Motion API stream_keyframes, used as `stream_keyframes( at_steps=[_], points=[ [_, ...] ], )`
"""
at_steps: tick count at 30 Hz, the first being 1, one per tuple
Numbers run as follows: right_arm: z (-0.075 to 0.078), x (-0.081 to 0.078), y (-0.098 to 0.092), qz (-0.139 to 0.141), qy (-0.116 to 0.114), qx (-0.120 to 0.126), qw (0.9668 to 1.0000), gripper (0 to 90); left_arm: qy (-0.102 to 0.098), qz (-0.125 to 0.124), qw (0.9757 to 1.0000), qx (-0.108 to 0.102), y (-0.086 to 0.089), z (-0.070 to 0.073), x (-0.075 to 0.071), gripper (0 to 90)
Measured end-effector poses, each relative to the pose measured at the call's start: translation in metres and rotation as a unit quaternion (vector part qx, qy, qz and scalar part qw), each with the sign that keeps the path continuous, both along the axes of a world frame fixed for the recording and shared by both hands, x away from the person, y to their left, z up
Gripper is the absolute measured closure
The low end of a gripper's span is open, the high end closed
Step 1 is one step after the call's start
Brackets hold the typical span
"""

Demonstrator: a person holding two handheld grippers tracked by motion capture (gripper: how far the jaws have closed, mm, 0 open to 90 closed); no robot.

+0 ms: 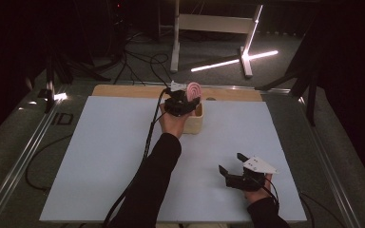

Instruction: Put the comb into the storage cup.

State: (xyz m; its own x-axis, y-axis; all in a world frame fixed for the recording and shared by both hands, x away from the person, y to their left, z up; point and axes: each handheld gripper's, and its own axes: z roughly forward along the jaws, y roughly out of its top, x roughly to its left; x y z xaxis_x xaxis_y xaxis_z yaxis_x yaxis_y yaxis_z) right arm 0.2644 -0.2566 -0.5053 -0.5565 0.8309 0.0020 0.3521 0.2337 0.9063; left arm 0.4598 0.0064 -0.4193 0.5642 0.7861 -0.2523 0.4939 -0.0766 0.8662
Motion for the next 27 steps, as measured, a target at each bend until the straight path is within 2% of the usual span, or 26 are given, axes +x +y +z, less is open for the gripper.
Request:
stream_keyframes(
  at_steps=[5,13,16,21,22,23,26,27],
  points=[
    [0.0000,-0.0001,0.0001,0.000,0.000,0.000,1.0000,13.6,0.002,0.006,1.0000,0.004,0.0003,-0.0005,0.0005,53.4],
    [-0.0002,0.0000,0.0002,0.001,0.000,0.000,1.0000,13.6,0.011,0.016,0.9997,0.018,0.0013,-0.0029,0.0019,34.7],
    [-0.0002,-0.0001,0.0003,0.001,0.000,0.000,1.0000,13.6,0.009,0.018,0.9996,0.021,0.0020,-0.0030,0.0017,31.3],
    [-0.0002,-0.0001,0.0003,0.001,0.000,0.000,1.0000,13.6,0.007,0.018,0.9994,0.029,0.0013,-0.0036,0.0016,19.6],
    [-0.0002,-0.0001,0.0003,0.001,0.000,0.000,1.0000,13.6,0.006,0.021,0.9992,0.034,0.0007,-0.0035,0.0015,19.6],
    [-0.0003,-0.0001,0.0003,0.001,0.000,0.000,1.0000,13.6,0.006,0.028,0.9988,0.039,0.0003,-0.0036,0.0017,14.9],
    [-0.0003,-0.0001,0.0003,0.001,0.000,0.000,1.0000,13.6,0.006,0.035,0.9984,0.044,0.0006,-0.0038,0.0019,12.8],
    [-0.0003,-0.0001,0.0002,0.001,0.000,0.000,1.0000,13.6,0.007,0.037,0.9983,0.045,0.0009,-0.0037,0.0020,8.3]
  ],
)
